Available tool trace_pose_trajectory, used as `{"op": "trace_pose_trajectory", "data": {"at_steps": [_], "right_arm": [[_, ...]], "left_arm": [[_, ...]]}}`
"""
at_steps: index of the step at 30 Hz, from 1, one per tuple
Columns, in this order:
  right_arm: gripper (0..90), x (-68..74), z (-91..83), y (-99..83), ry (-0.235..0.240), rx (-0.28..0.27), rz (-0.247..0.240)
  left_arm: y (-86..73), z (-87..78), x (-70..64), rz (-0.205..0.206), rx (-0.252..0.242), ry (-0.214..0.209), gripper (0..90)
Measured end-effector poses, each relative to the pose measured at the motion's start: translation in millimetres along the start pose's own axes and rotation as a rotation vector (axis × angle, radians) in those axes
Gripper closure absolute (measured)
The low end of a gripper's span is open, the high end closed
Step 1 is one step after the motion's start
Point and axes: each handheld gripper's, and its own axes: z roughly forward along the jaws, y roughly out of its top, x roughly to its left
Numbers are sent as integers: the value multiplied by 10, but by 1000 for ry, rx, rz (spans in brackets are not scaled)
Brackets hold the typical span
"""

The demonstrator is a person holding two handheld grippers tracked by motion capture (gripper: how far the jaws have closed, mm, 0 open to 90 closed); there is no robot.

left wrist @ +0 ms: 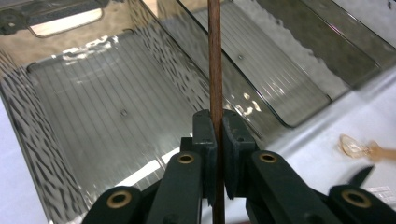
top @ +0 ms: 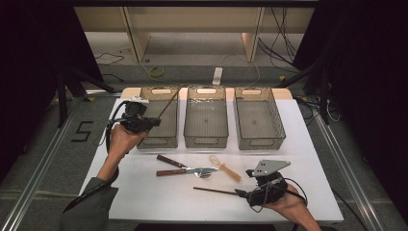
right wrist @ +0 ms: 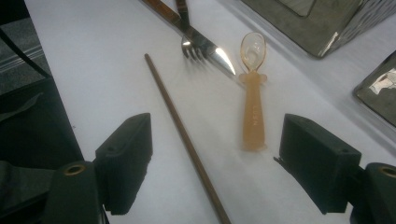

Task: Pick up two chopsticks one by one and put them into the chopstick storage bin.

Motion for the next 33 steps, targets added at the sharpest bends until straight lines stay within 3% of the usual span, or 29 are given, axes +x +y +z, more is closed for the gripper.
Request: {"op": "trace_pose_trajectory", "data": {"at_steps": [18,33], "right_arm": [[260,5,-3,-20,12,-6,2],[252,18,-5,-21,24,-8,-2]], "left_arm": [[190,274,354,-55,12,93,848],[193,463,426,-60,55,138,845]]}}
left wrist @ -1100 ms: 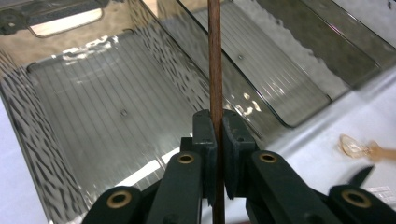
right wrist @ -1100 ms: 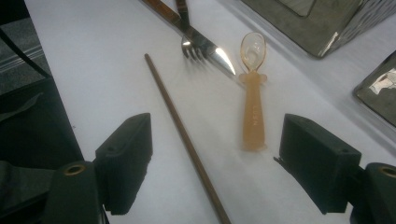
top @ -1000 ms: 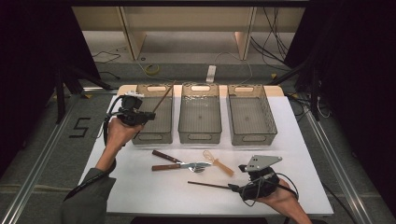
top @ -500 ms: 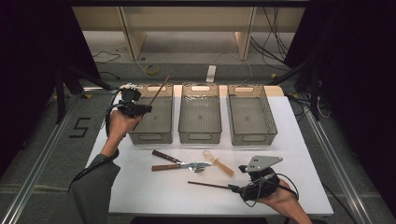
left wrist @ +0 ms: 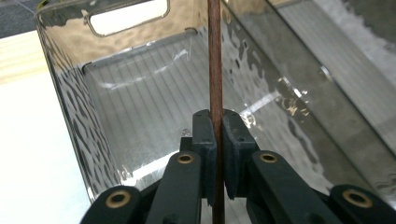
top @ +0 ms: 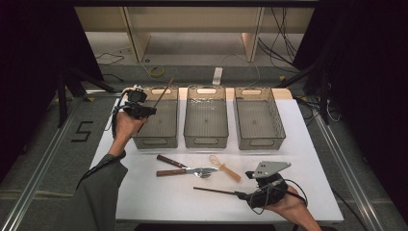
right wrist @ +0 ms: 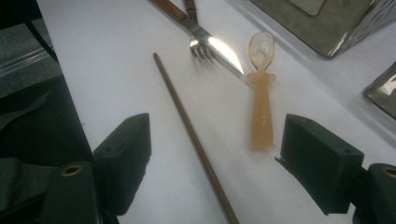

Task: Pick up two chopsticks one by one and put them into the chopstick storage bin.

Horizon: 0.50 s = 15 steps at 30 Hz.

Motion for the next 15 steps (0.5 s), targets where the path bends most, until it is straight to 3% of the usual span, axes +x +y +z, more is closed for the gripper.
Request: {"op": "trace_pose_trajectory", "data": {"at_steps": [6,12,15], "right_arm": [[252,-4,-8,0,2,2,-1],[252,-6,-8,0,2,2,-2],[252,-13,-17,7,-2,2,-3]], "left_arm": [[-38,51,22,-18,0,9,820],[-32,-10,9,-45,-10,-24,600],[-23,-111,-44,-70,-18,-80,487]]}}
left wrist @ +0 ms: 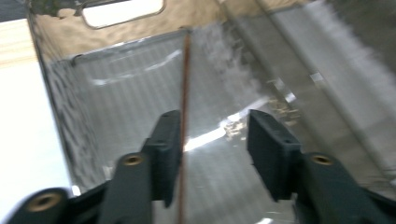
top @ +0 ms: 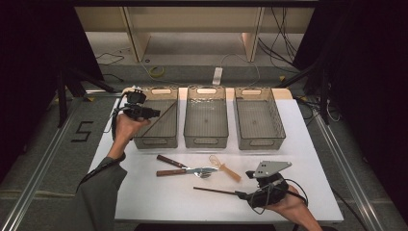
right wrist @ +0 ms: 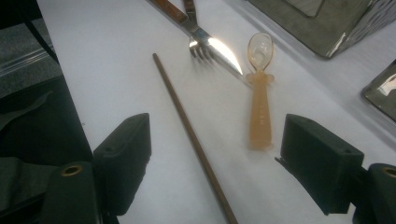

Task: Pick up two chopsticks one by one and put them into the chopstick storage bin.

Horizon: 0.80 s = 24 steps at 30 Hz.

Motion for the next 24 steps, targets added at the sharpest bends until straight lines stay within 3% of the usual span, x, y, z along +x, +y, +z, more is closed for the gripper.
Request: {"op": "trace_pose_trajectory", "data": {"at_steps": [5,7,11,15,19,24], "right_arm": [[254,-41,-25,32,-5,23,-12],[255,-69,-27,49,-7,54,-20],[269,-115,-13,94,-8,132,-52],[293,-150,36,127,8,204,-83],[315,-170,94,177,17,287,-85],[353,-196,158,236,25,354,-124]], "left_arm": [[-85,-234,-232,33,-47,-90,339],[-157,-316,-330,36,-68,-126,290],[-303,-434,-522,91,-72,-157,218],[-467,-529,-681,108,-128,-194,202],[-669,-555,-809,150,-144,-222,186],[-868,-572,-918,164,-145,-260,163]]}}
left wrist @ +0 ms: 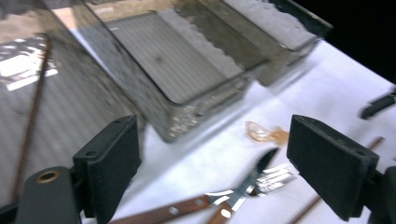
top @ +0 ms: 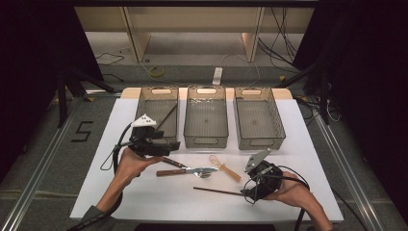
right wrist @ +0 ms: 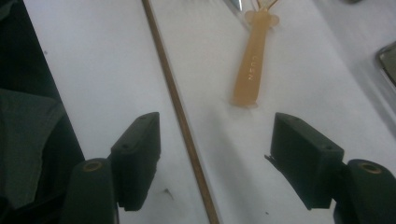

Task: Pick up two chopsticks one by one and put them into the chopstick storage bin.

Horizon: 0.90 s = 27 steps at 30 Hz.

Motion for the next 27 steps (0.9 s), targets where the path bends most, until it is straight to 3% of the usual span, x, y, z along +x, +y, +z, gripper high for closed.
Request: {"op": "trace_pose_trajectory", "data": {"at_steps": [1,3,6,7,11,14,15,16,20,27], "right_arm": [[363,-10,17,8,0,11,-19],[381,-11,33,34,12,48,-8],[406,-17,49,56,14,68,-1],[415,-31,58,56,12,74,-20],[468,-31,82,78,20,101,-24],[504,-12,107,89,34,147,-41],[515,-15,129,84,35,148,-70],[528,9,130,90,40,174,-53],[585,20,178,70,21,201,-91],[650,49,248,36,27,246,-110]], "left_arm": [[-27,2,-29,10,1,5,160],[-78,14,-78,45,16,17,156],[-129,2,-126,53,13,-5,154],[-141,-4,-142,58,7,-5,154],[-221,-5,-199,83,-1,8,155],[-298,16,-211,61,15,-12,154],[-315,24,-213,53,26,-23,154],[-330,29,-217,50,34,-26,153],[-372,16,-248,62,20,-14,153],[-429,-8,-313,70,21,-20,153]]}}
